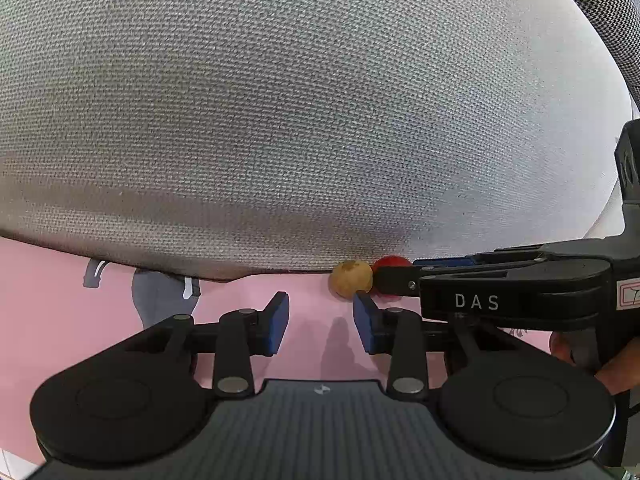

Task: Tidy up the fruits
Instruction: 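Withdraw both tools from the colander toward the kiwi and cherry tomato, then grasp the brown kiwi with the left tool while the right tool grasps the red cherry tomato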

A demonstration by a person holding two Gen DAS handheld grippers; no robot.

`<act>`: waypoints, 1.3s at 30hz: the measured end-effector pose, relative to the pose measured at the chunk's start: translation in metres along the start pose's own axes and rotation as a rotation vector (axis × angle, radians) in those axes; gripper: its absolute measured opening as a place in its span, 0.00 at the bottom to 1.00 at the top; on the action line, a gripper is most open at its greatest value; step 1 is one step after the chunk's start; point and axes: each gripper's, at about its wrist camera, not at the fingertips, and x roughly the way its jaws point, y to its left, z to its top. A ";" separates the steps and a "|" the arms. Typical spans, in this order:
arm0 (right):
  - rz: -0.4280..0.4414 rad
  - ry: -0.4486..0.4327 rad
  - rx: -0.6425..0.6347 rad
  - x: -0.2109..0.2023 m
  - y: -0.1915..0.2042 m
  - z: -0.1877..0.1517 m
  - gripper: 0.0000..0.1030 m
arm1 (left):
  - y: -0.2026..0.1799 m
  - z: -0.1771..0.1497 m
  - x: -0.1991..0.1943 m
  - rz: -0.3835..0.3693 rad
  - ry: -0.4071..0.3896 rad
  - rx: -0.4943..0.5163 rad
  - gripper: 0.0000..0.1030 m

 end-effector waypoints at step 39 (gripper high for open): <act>-0.013 0.018 -0.005 -0.025 -0.051 -0.005 0.25 | -0.011 0.009 0.050 -0.036 0.032 -0.137 0.30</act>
